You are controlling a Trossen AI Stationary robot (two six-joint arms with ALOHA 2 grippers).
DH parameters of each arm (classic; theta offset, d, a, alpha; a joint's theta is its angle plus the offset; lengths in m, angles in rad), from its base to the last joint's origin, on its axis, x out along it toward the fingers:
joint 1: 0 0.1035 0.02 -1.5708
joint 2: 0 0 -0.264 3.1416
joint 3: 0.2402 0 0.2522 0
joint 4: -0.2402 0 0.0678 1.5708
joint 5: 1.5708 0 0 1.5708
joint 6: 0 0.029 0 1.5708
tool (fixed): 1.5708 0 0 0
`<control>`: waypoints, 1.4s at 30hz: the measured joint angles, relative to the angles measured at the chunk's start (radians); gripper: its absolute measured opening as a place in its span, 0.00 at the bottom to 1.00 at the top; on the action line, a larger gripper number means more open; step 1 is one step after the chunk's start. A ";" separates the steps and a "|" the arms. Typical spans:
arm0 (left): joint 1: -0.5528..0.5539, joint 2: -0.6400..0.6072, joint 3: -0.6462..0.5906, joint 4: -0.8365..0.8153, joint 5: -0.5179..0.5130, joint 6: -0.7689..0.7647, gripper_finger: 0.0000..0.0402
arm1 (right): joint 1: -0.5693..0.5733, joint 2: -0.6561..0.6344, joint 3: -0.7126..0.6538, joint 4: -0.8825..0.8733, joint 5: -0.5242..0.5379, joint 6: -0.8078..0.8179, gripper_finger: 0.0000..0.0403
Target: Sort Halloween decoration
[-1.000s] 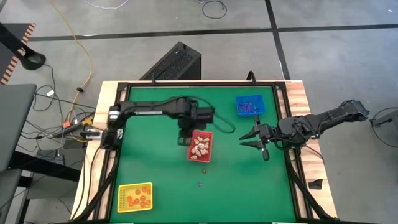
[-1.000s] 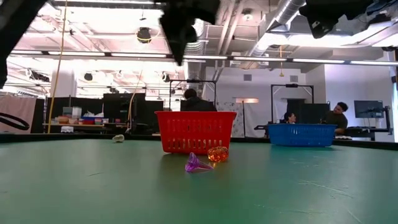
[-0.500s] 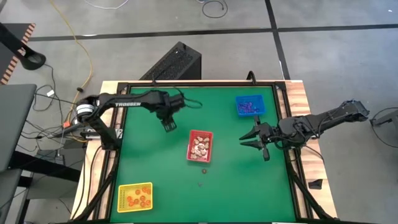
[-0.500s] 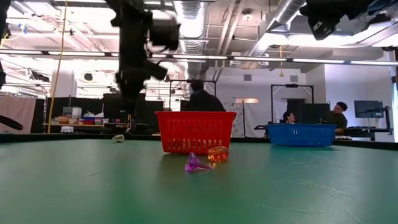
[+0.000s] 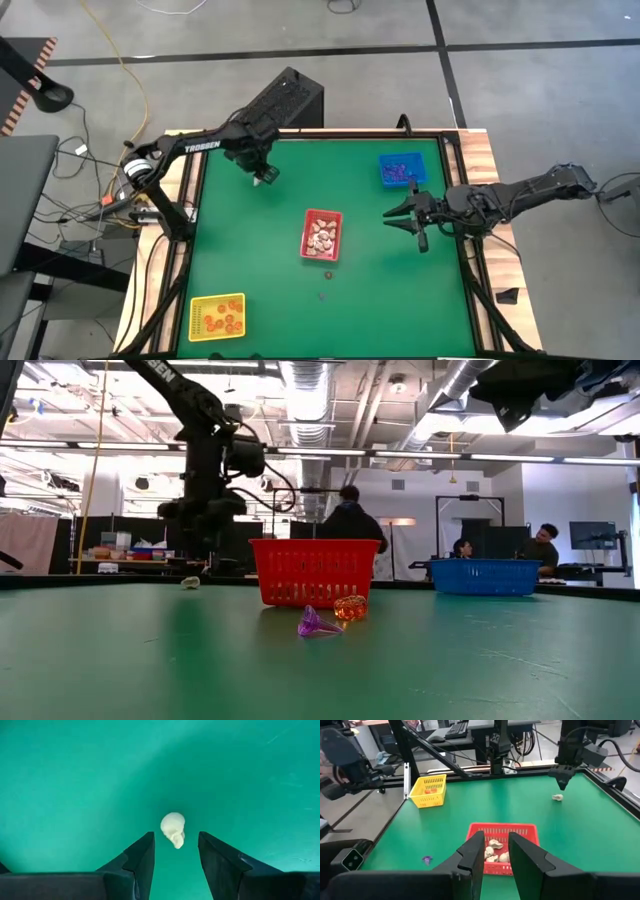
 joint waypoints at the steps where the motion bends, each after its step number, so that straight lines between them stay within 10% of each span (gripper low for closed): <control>1: 0.005 0.000 -0.006 -0.001 0.004 -0.006 0.35 | 0.000 0.000 0.000 -0.002 0.000 0.000 0.30; 42: -0.007 0.088 -0.169 0.226 0.002 -0.049 0.26 | 0.012 0.000 0.000 -0.003 0.000 0.001 0.30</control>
